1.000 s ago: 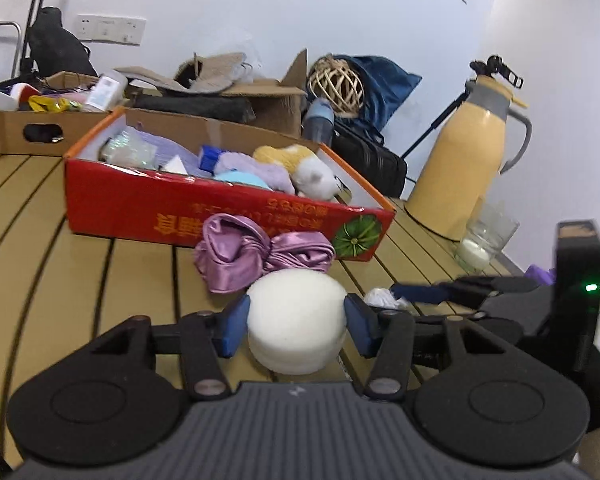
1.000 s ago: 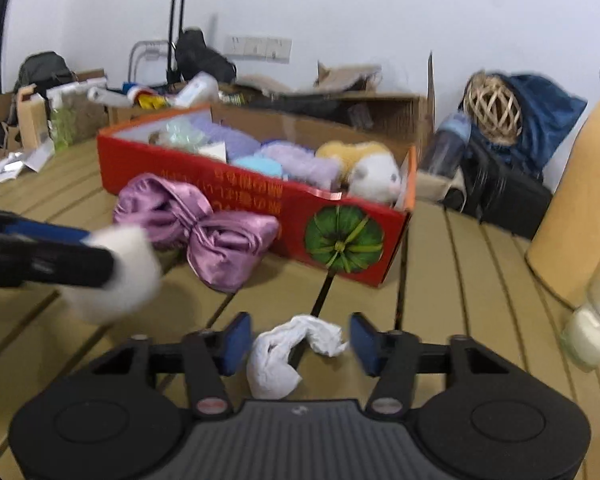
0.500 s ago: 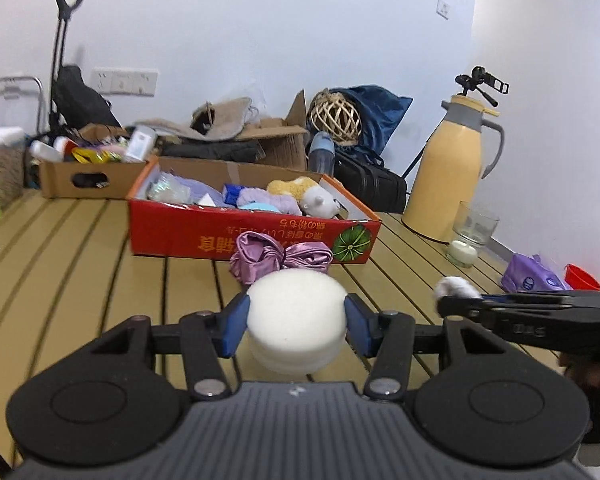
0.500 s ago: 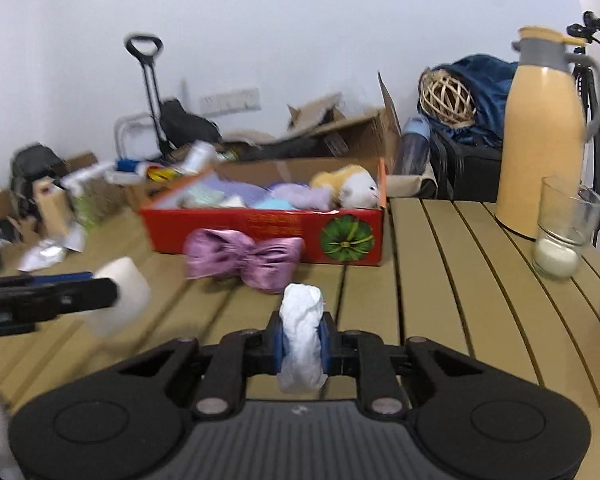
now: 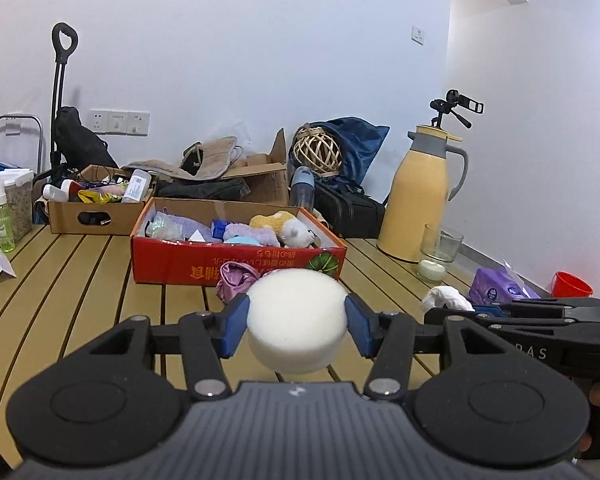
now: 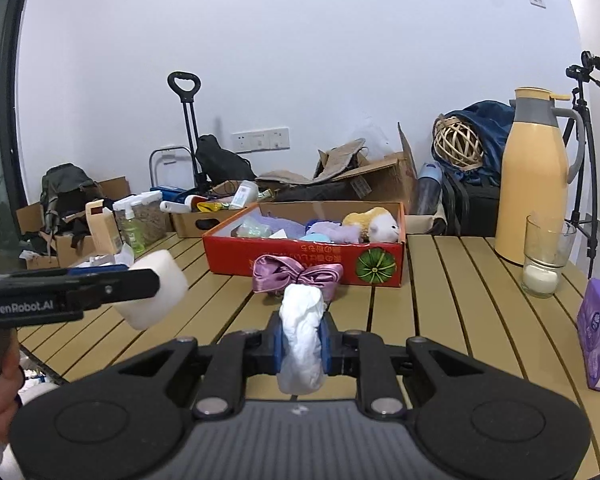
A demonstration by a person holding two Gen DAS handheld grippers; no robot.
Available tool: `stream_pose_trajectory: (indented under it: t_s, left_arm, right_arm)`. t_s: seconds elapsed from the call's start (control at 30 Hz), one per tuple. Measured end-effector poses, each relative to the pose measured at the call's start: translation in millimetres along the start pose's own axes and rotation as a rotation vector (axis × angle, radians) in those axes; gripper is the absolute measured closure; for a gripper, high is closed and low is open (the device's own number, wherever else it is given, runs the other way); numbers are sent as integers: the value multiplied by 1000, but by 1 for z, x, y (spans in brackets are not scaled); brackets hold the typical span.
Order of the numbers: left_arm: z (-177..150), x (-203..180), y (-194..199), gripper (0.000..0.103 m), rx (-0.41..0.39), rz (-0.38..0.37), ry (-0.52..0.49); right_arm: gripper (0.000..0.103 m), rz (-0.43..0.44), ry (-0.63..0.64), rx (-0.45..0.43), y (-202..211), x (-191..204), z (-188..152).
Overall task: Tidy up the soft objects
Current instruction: 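Carry the white cloth over the box with the right gripper while the left gripper holds the sponge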
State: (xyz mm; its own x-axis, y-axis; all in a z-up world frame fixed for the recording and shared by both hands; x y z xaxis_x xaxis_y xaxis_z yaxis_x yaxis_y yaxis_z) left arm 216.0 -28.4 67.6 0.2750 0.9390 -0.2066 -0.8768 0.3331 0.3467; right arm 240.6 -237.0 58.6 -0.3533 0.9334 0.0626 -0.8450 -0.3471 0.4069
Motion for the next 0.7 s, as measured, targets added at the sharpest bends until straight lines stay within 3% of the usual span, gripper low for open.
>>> stream_pose_trajectory:
  t_s: [0.17, 0.33, 0.5, 0.7]
  left_arm:
    - [30, 17, -35, 49, -30, -33, -4]
    - [88, 52, -115, 49, -20, -22, 21]
    - [132, 104, -235, 49, 153, 9, 134]
    - [144, 140, -338, 49, 250, 82, 186]
  right_arm:
    - [86, 29, 5, 1, -27, -9, 14]
    - [86, 22, 12, -2, -90, -37, 57]
    - [85, 63, -51, 31, -187, -80, 109]
    - [85, 62, -123, 147, -309, -117, 140]
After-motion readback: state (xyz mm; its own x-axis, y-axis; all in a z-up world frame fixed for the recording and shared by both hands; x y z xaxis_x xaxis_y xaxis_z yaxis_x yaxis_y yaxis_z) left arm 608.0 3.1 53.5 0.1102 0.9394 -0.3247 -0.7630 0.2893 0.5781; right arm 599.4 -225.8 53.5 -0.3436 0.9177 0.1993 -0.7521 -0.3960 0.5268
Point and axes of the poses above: each gripper's, at about its wrist camera, not at the fingertips, and y roughly against the way its jaws point, x to its left, z to its top, the point moved 1 cm from there along -y, roughly the way its jaws point, and after that the axes turned 4 degrees about y, right-handed, at the moved point
